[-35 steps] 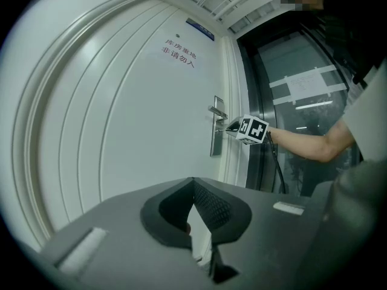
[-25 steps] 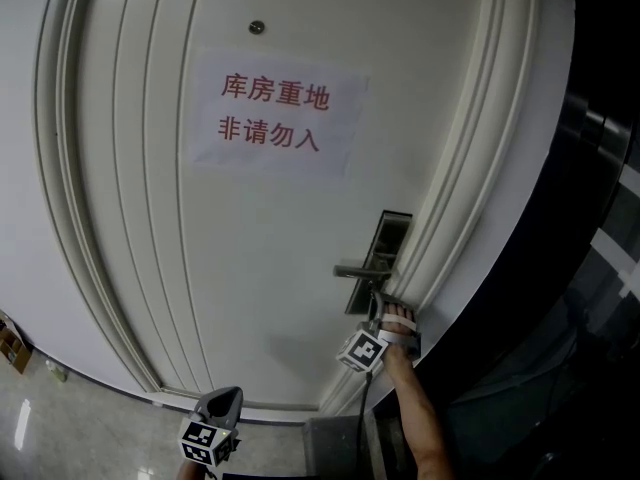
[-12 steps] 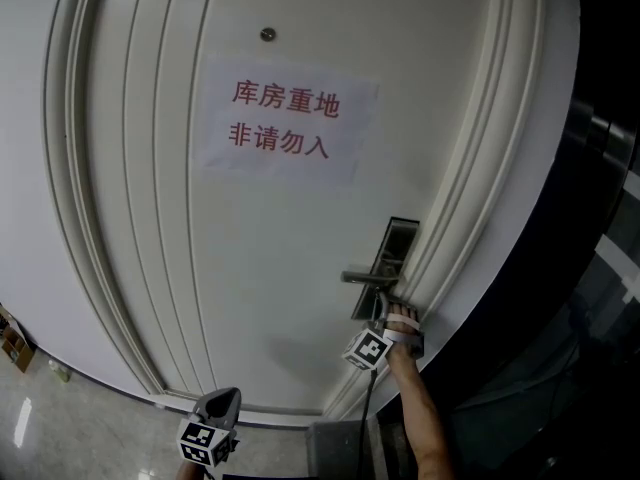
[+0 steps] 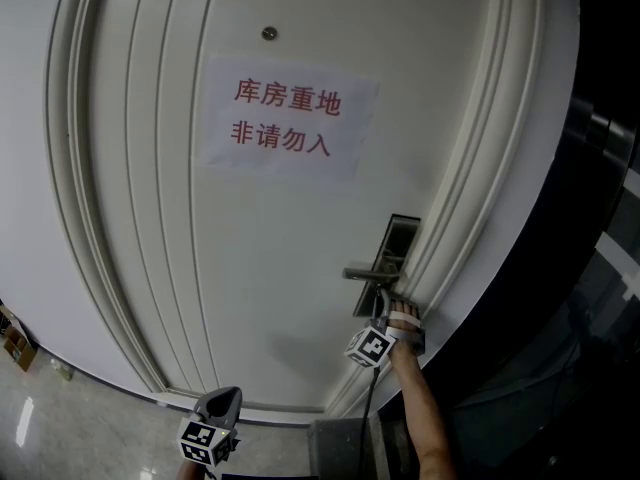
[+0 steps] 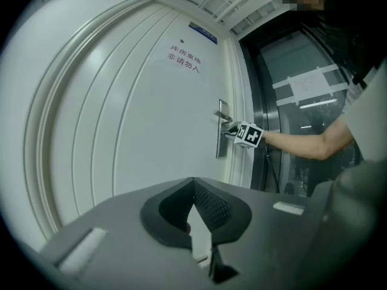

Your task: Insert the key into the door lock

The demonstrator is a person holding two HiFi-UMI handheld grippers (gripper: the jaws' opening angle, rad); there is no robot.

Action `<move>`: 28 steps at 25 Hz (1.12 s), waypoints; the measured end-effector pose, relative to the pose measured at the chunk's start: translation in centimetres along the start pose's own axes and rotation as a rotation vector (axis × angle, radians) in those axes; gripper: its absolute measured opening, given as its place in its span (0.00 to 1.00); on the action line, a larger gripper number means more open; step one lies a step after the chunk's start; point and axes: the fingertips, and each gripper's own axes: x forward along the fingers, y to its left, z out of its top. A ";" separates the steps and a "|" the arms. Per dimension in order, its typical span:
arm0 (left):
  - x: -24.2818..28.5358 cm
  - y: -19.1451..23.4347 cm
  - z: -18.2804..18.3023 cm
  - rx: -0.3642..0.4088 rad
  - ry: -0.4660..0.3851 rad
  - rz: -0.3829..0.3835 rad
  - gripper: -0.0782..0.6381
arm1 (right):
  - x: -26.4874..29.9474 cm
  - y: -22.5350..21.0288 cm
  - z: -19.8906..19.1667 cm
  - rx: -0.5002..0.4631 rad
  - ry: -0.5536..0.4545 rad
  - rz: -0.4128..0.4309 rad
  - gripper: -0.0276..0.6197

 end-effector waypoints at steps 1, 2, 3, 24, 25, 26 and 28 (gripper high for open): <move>-0.2 0.1 0.0 0.000 0.001 0.005 0.11 | -0.1 0.1 0.0 0.008 -0.005 0.007 0.14; -0.4 0.2 -0.1 0.000 0.001 0.009 0.11 | -0.1 0.4 0.1 0.020 -0.014 0.018 0.16; -0.5 0.2 0.0 0.000 0.000 0.013 0.11 | -0.1 0.7 0.2 0.029 -0.021 0.027 0.19; -3.6 -1.5 0.6 0.022 -0.024 0.001 0.11 | -7.4 -2.6 0.7 0.259 -0.133 -0.085 0.15; -3.8 -1.6 0.7 0.025 -0.026 -0.001 0.11 | -7.9 -2.7 0.7 0.275 -0.140 -0.092 0.13; -4.0 -1.7 0.7 0.026 -0.027 -0.004 0.11 | -8.4 -2.8 0.7 0.294 -0.147 -0.098 0.11; -4.5 -1.9 0.7 0.027 -0.026 -0.008 0.11 | -9.5 -3.0 0.5 0.339 -0.159 -0.111 0.08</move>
